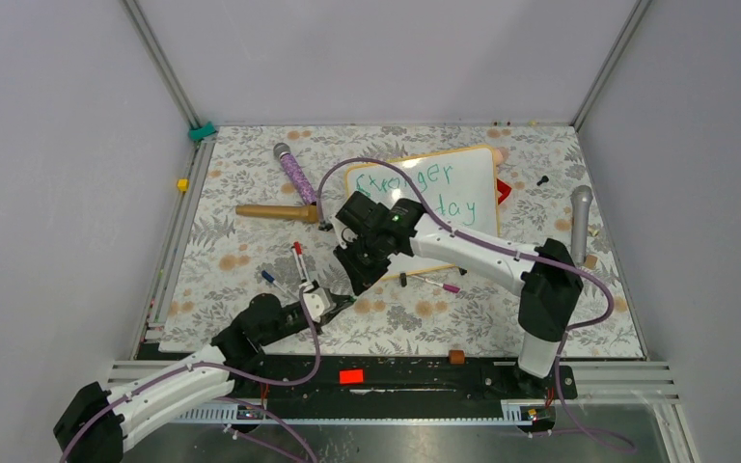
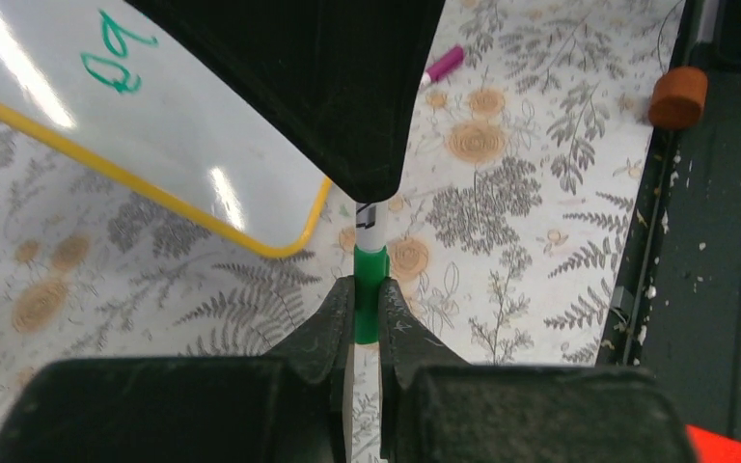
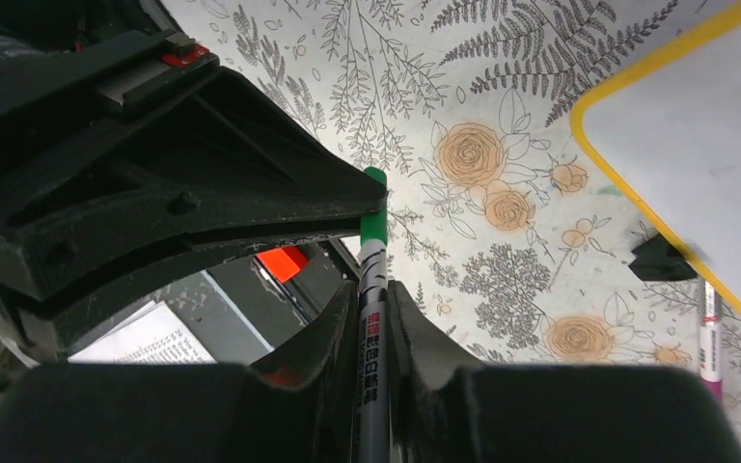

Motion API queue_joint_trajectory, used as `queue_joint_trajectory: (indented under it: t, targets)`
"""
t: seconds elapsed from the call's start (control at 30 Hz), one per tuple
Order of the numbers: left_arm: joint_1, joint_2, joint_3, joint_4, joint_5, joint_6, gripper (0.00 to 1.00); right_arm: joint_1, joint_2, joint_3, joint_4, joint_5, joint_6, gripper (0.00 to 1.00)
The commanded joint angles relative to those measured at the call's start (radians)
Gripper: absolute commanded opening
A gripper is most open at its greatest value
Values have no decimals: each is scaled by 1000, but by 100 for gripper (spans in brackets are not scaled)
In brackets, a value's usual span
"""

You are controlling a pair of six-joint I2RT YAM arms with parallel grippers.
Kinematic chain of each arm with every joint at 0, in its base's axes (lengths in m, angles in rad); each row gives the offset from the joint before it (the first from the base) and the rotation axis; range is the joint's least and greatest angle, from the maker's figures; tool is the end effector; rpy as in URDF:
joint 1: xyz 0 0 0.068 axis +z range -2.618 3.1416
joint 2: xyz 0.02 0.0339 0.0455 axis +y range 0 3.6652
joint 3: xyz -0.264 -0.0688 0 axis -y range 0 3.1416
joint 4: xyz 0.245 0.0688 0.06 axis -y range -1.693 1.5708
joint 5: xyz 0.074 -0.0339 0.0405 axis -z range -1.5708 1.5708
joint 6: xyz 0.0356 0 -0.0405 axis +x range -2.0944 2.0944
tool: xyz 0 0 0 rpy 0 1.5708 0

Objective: Write a sentence on the whiteboard
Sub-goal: Close the whiteboard marker at the center of the board.

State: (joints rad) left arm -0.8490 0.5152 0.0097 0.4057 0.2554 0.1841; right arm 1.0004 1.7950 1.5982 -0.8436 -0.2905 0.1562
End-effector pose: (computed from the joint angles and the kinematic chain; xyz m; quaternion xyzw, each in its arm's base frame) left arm 0.0868 -0.1122 0.1666 0.4375 0.5973 -0.3065 0.5982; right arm 0.1995 0.3299 0.2886 -0.4258 0.8555 0.2587 0.1408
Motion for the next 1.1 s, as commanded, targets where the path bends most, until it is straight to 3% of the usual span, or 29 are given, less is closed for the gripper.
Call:
queue_joint_trajectory:
  t: [0.0, 0.33, 0.43, 0.73, 0.9, 1.07]
  targets:
    - [-15, -27, -40, 185, -4, -16, 0, 74, 63, -57, 241, 16, 119, 0]
    - [-15, -12, -38, 206, -10, -26, 0, 126, 96, -71, 264, 117, 155, 0]
    - [-15, -10, -19, 148, -59, -31, 0, 126, 64, -73, 215, 204, 118, 0]
    - [-15, -29, -19, 119, -114, -55, 42, 115, 47, 26, -87, 351, -30, 0]
    - [-15, -49, 19, 53, -128, -68, 50, 115, 61, 24, -160, 342, -64, 0]
    - [-16, -125, 25, -16, -183, -76, 50, 127, 127, 7, -152, 333, -39, 0]
